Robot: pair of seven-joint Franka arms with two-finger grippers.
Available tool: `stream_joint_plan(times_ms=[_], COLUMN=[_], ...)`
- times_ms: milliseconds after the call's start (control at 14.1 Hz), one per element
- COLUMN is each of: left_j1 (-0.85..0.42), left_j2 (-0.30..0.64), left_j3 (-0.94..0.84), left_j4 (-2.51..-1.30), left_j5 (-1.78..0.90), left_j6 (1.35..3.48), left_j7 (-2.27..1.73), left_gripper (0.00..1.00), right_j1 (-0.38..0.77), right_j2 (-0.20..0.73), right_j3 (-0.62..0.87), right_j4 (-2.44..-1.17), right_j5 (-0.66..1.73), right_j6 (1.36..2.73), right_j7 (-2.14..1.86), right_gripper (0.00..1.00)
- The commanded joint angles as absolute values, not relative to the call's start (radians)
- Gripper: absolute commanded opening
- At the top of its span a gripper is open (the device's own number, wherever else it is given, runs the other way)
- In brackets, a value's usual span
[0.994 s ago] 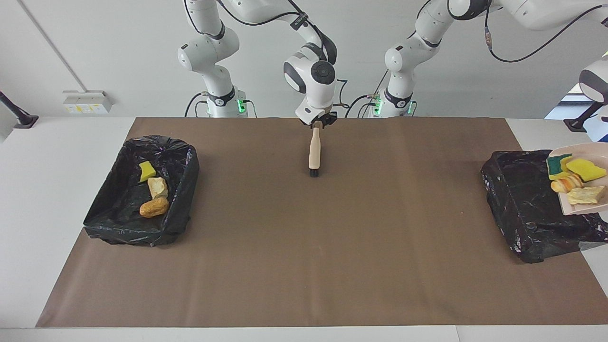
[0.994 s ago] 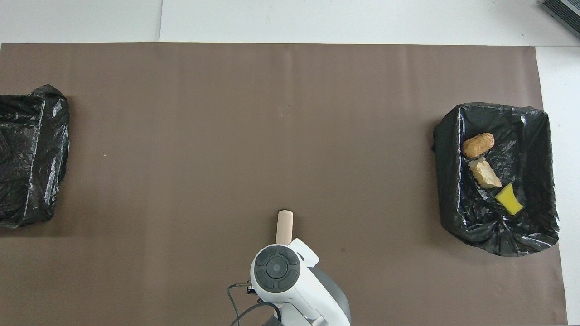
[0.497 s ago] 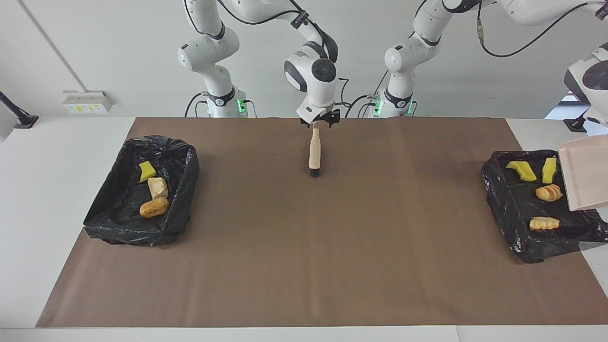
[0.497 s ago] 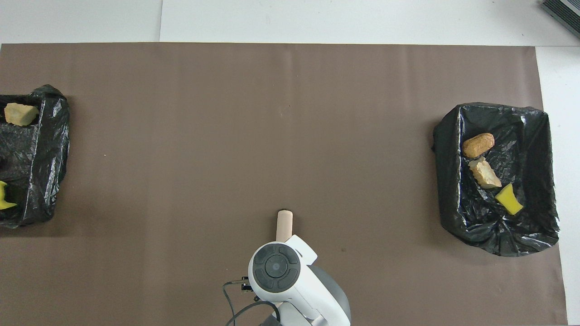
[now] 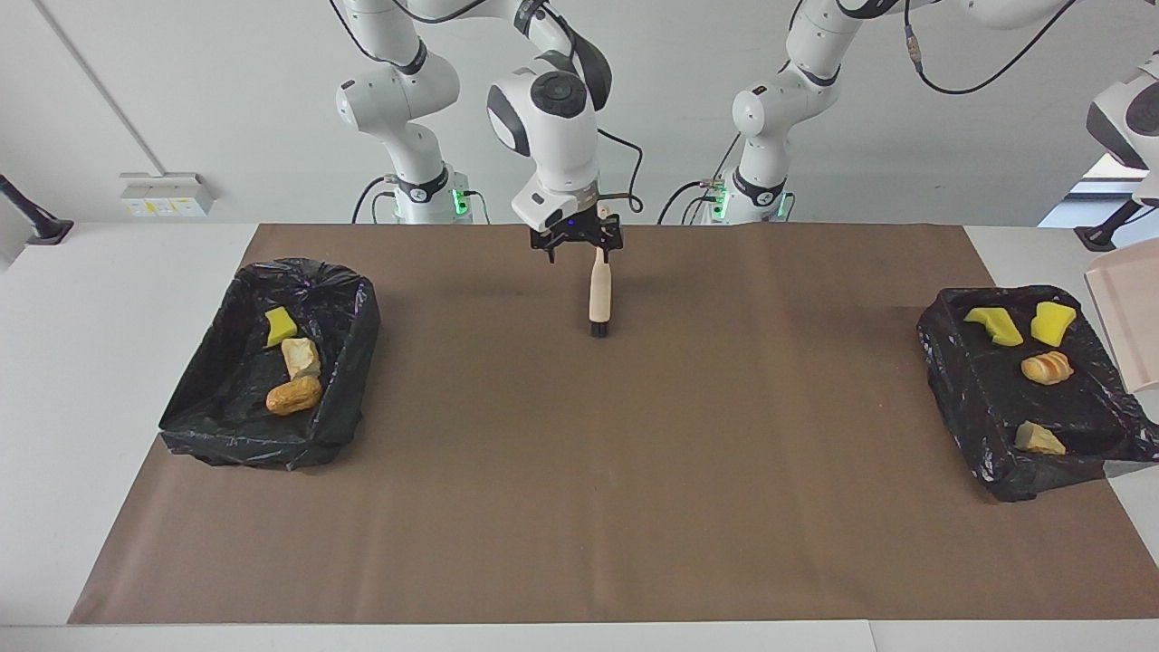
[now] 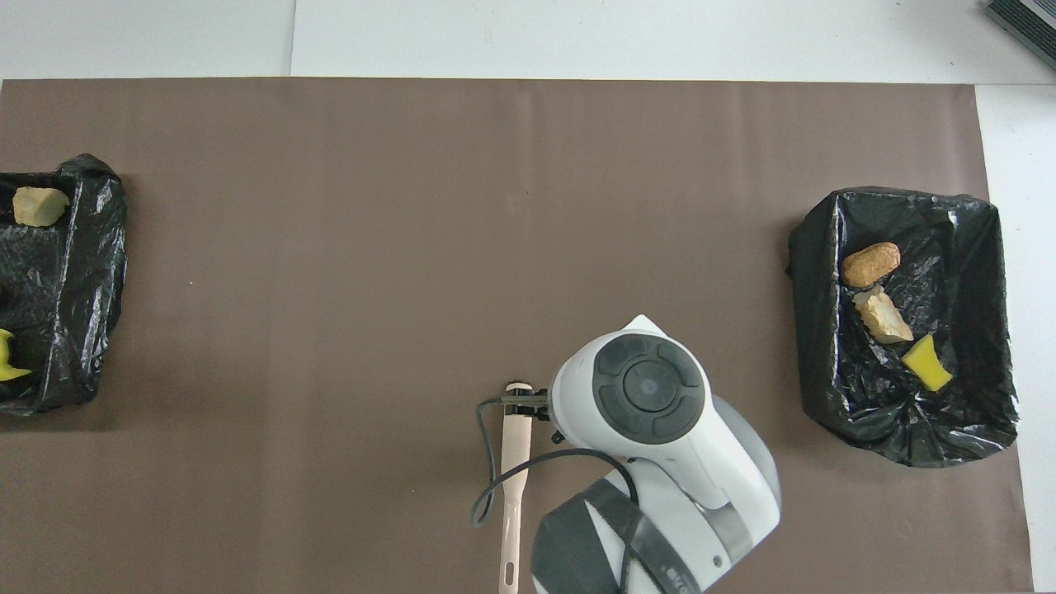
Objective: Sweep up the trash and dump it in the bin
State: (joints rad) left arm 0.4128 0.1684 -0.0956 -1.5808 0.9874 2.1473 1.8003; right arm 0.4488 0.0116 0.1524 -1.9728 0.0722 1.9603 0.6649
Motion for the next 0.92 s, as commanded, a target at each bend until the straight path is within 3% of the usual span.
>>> stream_joint_plan(times_ms=[0,284,639,852], left_j1=[0.306,0.148,-0.038,-0.156], left_j2=[0.183,0.184,0.279,0.391], left_j3=[-0.092,-0.091,-0.091,-0.092], left_j4=[-1.545,-1.536,-1.427,-1.338], left_j5=[0.928,0.75,0.573,0.525], left_j6=[2.011,1.84,1.625,1.529], left_j7=[1.689,1.502,1.16,0.865], left_gripper=[0.0,0.0,0.0,0.0], right_j1=[0.361,0.16,0.144,0.155], right_j2=[0.012,-0.011,-0.031,-0.055], right_j3=[0.158,0.149,-0.01,-0.109], right_j4=[-1.884,-1.74,-1.602,-1.529], right_j5=[-0.006,-0.009,-0.011,0.008], right_j6=[1.872,1.761,1.587,1.438], right_j7=[0.631,0.409,0.171,0.068], right_gripper=[1.0,1.0,1.0,1.0])
